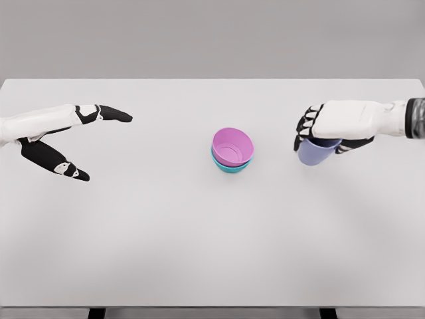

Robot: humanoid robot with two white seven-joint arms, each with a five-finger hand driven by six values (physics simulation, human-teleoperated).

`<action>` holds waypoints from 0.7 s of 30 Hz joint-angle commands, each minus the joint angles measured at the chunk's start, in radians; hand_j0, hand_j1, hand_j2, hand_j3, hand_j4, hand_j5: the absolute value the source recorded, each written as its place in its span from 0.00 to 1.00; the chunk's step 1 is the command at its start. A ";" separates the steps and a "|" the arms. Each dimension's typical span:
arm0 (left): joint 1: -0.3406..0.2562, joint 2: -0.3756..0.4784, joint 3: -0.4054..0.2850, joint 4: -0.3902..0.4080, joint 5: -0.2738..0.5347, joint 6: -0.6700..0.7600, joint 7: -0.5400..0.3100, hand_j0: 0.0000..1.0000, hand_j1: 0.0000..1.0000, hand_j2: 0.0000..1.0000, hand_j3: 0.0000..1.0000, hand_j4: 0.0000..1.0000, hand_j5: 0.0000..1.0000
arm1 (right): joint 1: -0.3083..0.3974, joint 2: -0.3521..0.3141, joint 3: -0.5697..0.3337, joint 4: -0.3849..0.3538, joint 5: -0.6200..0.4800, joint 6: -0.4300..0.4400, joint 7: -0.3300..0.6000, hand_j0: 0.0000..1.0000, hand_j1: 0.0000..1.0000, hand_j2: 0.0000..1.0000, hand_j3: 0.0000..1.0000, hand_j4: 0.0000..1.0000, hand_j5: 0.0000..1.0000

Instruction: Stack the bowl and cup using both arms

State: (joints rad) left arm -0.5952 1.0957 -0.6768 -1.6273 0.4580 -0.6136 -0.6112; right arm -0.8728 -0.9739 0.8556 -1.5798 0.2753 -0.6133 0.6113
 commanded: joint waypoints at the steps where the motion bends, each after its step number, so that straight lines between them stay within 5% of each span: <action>1: 0.000 0.001 0.000 0.000 0.008 0.003 0.000 1.00 1.00 1.00 1.00 1.00 1.00 | 0.000 0.012 -0.006 -0.003 -0.005 0.002 0.000 0.64 0.64 0.64 0.64 0.64 0.64; 21: 0.000 -0.002 0.000 -0.002 0.008 0.003 0.000 1.00 1.00 1.00 1.00 1.00 1.00 | -0.063 0.158 -0.030 -0.115 -0.007 0.002 0.000 0.66 0.66 0.66 0.66 0.66 0.66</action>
State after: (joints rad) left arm -0.5952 1.0932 -0.6759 -1.6289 0.4580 -0.6136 -0.6112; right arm -0.9357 -0.8421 0.8233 -1.6892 0.2738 -0.6140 0.6117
